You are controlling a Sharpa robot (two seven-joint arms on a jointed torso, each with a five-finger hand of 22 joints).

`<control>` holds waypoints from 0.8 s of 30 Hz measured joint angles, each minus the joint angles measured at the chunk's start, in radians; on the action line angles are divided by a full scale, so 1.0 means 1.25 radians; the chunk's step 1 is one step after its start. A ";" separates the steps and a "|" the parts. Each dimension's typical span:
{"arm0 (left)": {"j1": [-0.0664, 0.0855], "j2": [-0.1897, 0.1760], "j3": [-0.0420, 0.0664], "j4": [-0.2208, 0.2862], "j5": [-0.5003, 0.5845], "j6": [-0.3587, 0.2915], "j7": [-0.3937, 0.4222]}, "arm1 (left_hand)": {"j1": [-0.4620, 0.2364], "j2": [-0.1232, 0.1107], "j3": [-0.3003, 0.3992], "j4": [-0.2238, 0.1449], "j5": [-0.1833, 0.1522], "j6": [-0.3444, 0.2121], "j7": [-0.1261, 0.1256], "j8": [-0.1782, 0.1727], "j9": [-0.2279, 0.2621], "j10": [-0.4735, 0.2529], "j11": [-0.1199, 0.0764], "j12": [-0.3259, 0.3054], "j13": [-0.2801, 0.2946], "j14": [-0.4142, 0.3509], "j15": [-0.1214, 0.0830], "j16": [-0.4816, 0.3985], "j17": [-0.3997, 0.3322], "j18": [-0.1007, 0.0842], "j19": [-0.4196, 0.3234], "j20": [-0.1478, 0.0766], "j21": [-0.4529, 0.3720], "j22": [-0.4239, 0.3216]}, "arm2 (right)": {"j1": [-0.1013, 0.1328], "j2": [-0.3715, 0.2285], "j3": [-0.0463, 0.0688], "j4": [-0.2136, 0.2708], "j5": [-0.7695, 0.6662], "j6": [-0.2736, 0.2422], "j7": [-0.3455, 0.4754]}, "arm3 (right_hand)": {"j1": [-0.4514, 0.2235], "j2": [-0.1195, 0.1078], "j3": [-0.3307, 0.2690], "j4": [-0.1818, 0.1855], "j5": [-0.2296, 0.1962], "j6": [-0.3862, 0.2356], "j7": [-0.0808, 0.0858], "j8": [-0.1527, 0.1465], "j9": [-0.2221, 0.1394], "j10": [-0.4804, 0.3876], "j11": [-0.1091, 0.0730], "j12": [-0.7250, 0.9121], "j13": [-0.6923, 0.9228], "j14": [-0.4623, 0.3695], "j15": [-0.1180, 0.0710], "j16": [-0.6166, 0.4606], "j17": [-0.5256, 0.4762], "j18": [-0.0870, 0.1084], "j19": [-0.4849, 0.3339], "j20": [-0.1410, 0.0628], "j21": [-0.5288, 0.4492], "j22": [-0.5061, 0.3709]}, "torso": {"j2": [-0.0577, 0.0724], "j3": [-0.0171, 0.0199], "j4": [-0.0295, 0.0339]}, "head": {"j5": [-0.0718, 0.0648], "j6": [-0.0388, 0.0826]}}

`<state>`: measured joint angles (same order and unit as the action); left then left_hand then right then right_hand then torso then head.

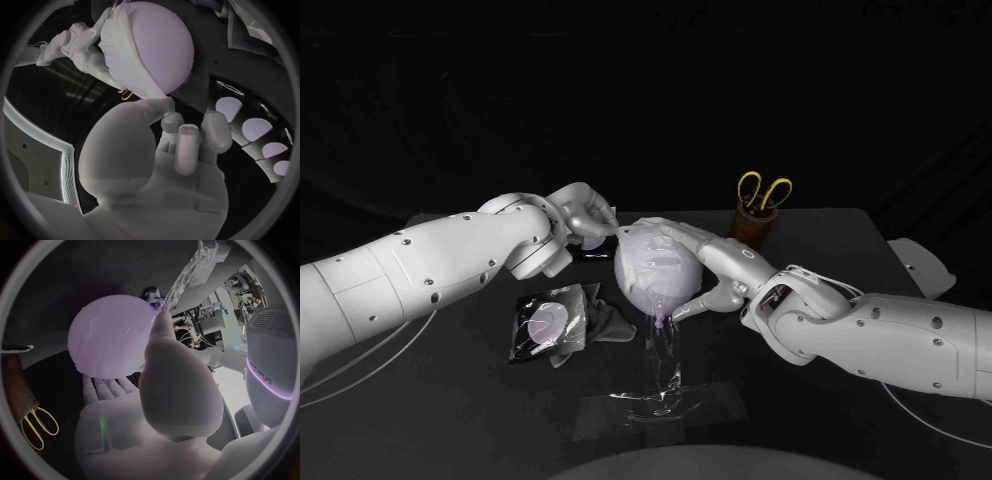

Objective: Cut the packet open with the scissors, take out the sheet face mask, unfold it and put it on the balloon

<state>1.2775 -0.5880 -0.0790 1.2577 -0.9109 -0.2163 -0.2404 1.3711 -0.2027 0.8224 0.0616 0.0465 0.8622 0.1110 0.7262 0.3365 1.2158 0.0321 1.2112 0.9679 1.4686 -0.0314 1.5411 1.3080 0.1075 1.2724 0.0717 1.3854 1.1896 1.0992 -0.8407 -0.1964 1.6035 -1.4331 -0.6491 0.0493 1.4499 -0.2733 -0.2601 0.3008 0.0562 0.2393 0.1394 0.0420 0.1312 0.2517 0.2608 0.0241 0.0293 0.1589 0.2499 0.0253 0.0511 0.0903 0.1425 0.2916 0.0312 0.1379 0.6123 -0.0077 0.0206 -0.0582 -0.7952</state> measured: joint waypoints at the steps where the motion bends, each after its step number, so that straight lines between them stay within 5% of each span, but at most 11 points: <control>1: 0.000 0.001 0.000 -0.001 -0.002 0.001 0.001 | 0.000 0.000 0.000 0.000 0.000 0.000 0.000 0.000 0.000 0.000 0.000 0.000 0.000 0.000 0.000 0.000 0.000 0.000 0.000 0.000 0.000 0.000 | 0.000 0.000 0.000 0.000 0.000 0.000 0.000 | 0.000 0.000 0.000 0.000 0.000 0.000 0.000 0.000 0.000 0.000 0.000 0.000 0.000 0.000 0.000 0.000 0.000 0.000 0.000 0.000 0.000 0.000 | 0.000 0.0001 0.0002 | 0.000 0.000; 10: 0.003 0.005 -0.002 -0.021 -0.015 0.008 0.008 | -0.011 0.004 -0.003 -0.003 0.000 0.000 0.000 0.000 0.000 -0.008 -0.004 -0.021 -0.033 0.000 0.000 0.000 0.000 0.000 0.000 0.000 0.000 0.002 | 0.000 0.001 0.000 0.000 0.000 0.000 -0.001 | 0.000 0.000 0.000 0.000 0.000 0.000 0.000 0.000 0.000 0.000 0.000 0.001 0.000 0.000 0.000 0.000 -0.001 0.000 0.000 0.000 0.000 0.000 | 0.000 -0.0005 0.0003 | 0.000 -0.002; 13: 0.004 0.006 -0.003 -0.025 -0.016 0.012 0.009 | -0.022 0.006 -0.022 -0.001 0.000 -0.013 0.005 -0.001 0.001 -0.054 0.004 -0.067 -0.097 -0.003 0.003 0.000 0.000 0.000 0.000 0.000 0.000 0.000 | 0.000 0.001 0.000 0.000 0.000 0.001 -0.002 | 0.000 0.000 0.000 0.000 0.000 0.000 0.000 0.000 0.000 0.000 0.000 0.001 0.000 0.000 0.000 0.000 -0.001 0.000 0.000 0.000 0.000 0.000 | 0.000 -0.0005 0.0004 | 0.000 -0.002; 16: 0.004 0.005 -0.004 -0.026 -0.016 0.018 0.009 | -0.033 0.011 -0.046 0.001 0.000 -0.055 0.020 -0.047 0.053 -0.110 0.017 -0.118 -0.163 -0.002 0.013 0.000 0.000 0.000 -0.009 0.009 -0.001 -0.011 | 0.000 0.002 0.000 -0.001 0.000 0.001 -0.002 | 0.000 0.000 0.000 0.000 0.000 0.000 0.000 0.000 0.000 0.000 0.000 0.001 0.000 0.000 0.000 0.000 -0.001 0.000 0.000 0.000 0.000 0.000 | 0.000 -0.0005 0.0005 | 0.000 -0.003; 24: 0.005 -0.012 -0.003 -0.023 -0.002 0.036 0.009 | -0.035 -0.020 -0.077 -0.006 0.000 -0.084 0.040 -0.106 0.021 -0.181 0.039 -0.171 -0.242 -0.003 0.032 -0.007 0.000 0.000 -0.033 0.027 -0.018 -0.038 | 0.000 0.002 0.000 -0.001 -0.001 0.001 -0.003 | 0.000 0.000 0.000 0.000 0.000 0.000 0.000 0.000 0.000 0.000 0.000 0.001 0.000 0.000 0.000 0.000 -0.001 0.000 0.000 0.000 0.000 0.000 | 0.000 -0.0007 0.0004 | 0.001 -0.005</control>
<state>1.2833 -0.6028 -0.0832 1.2287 -0.9136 -0.1716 -0.2286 1.3275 -0.2281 0.7263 0.0547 0.0468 0.7577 0.1612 0.5941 0.3630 0.9899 0.0803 0.9970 0.6654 1.4653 0.0081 1.5321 1.3080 0.1073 1.2308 0.1054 1.3627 1.1425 1.0993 -0.8379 -0.1964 1.6026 -1.4339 -0.6481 0.0456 1.4499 -0.2733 -0.2602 0.3007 0.0562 0.2393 0.1394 0.0419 0.1308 0.2515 0.2606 0.0259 0.0293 0.1589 0.2499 0.0253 0.0500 0.0903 0.1425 0.2916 0.0312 0.1379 0.6129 -0.0085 0.0211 -0.0571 -0.8009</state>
